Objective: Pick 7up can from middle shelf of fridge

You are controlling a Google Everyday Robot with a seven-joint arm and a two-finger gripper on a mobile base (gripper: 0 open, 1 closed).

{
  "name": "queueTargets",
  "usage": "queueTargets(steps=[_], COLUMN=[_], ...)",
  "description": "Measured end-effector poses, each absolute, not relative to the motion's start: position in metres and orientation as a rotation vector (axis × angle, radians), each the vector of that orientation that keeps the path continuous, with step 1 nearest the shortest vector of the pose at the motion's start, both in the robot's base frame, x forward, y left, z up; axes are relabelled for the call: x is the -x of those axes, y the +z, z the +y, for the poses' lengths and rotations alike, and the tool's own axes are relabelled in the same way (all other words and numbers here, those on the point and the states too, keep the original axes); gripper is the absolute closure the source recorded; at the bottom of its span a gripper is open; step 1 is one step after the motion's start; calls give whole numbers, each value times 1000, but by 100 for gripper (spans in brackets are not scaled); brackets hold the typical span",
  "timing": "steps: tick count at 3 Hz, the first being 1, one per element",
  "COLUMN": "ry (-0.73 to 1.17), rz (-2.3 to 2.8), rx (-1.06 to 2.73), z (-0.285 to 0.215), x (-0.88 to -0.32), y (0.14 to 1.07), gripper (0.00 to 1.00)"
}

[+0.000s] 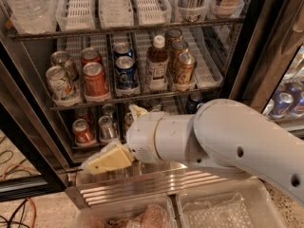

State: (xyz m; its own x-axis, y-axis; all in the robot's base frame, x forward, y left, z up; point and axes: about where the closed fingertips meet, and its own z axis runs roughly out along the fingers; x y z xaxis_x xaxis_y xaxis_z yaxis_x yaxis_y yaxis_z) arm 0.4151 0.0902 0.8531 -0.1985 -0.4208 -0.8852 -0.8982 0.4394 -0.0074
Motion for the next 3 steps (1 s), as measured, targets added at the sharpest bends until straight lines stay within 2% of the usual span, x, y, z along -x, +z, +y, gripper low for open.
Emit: queueTargets(steps=[1,3], ry=[698,666], rz=[1725,1722], rx=[1044,1019], z=[139,140], x=[-442,-450], y=[877,880], gripper=[0,0])
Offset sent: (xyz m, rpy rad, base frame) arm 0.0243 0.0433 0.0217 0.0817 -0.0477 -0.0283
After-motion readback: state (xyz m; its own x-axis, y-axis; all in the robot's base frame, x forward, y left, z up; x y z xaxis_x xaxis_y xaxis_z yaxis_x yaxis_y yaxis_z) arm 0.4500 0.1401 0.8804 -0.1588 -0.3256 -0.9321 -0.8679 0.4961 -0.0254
